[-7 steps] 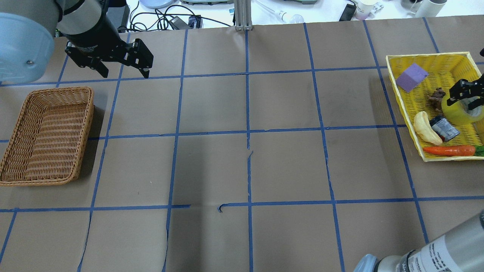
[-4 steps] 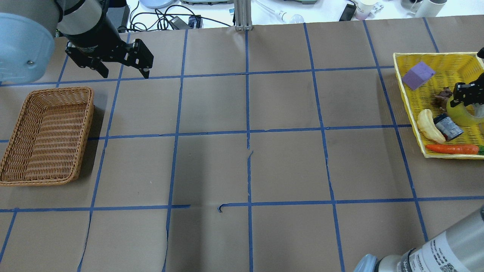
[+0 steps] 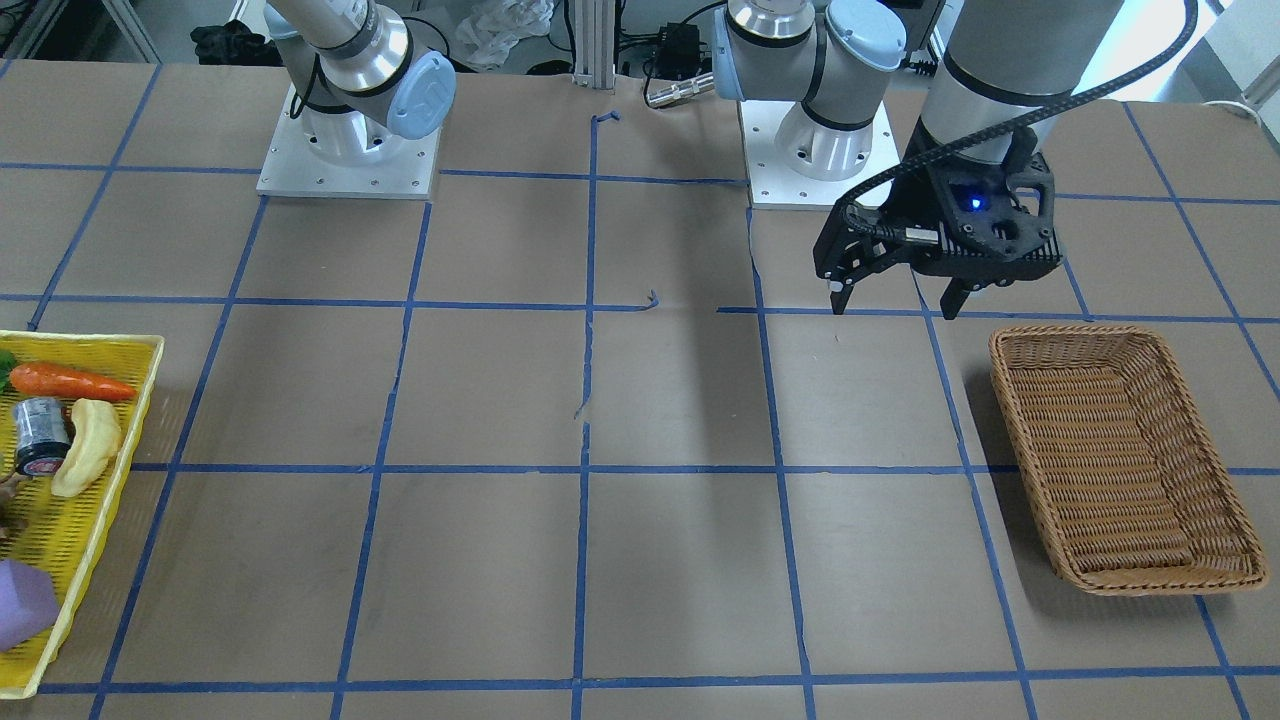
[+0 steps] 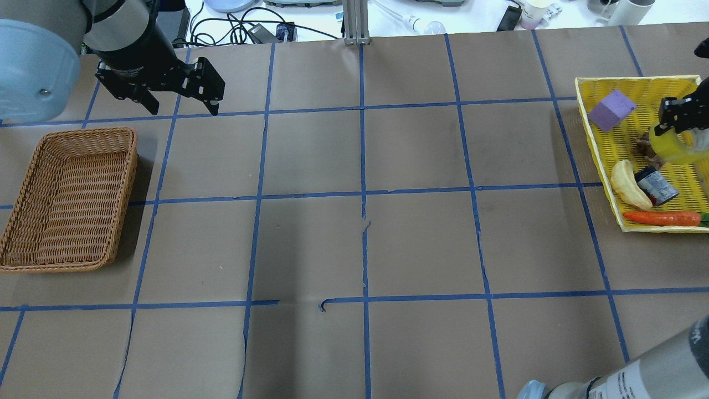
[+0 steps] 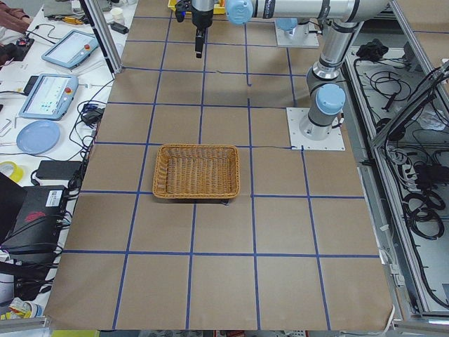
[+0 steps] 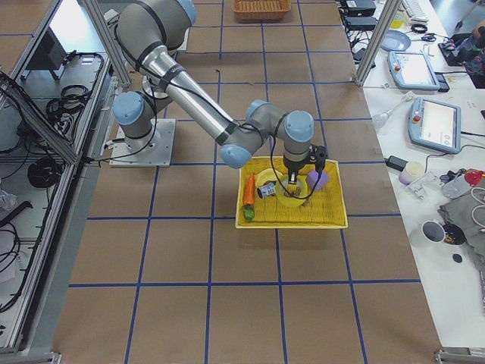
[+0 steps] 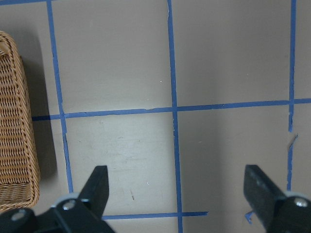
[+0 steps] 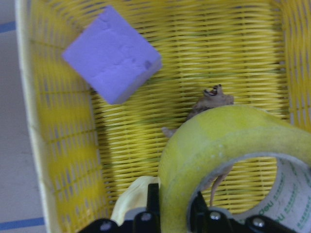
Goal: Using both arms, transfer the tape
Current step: 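Grasp the yellow tape roll with the right gripper and lift it, then carry the tape roll to the table center and release it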
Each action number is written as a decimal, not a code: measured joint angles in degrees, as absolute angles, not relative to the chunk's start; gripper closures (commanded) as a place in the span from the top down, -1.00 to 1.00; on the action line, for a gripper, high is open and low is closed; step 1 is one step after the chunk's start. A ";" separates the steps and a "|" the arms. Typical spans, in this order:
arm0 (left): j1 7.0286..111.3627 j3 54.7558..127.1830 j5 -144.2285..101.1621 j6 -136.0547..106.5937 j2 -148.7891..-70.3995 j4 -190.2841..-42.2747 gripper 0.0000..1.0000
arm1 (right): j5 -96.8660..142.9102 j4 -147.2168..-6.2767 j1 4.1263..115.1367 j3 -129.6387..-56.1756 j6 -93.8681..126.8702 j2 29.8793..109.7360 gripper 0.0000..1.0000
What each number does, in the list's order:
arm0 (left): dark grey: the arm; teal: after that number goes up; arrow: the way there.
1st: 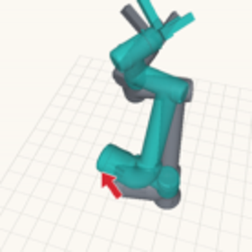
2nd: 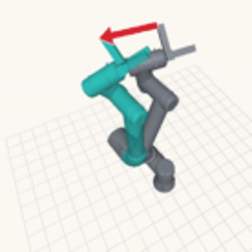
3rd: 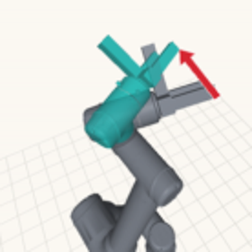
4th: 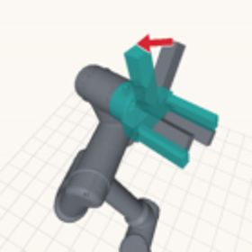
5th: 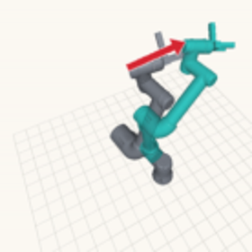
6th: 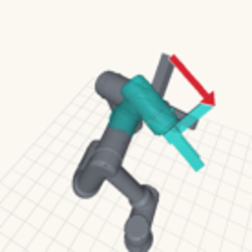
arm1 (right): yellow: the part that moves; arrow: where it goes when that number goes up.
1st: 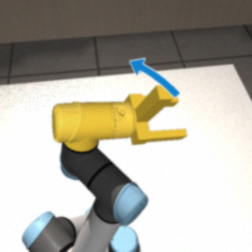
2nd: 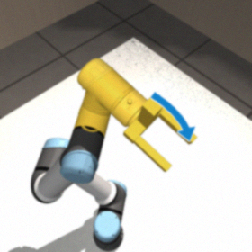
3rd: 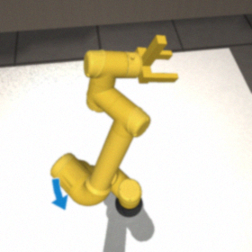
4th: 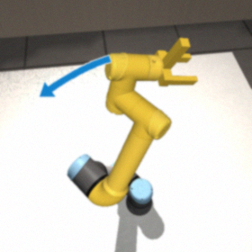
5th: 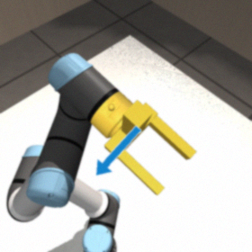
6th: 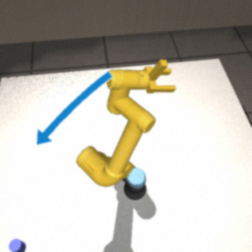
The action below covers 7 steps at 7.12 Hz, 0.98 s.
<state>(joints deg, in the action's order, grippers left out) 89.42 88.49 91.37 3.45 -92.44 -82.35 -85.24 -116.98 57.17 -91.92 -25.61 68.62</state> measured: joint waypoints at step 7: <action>89.20 88.42 91.41 3.66 -92.38 -82.17 1.00 | -93.63 -116.19 95.37 -81.38 17.57 58.23 -0.95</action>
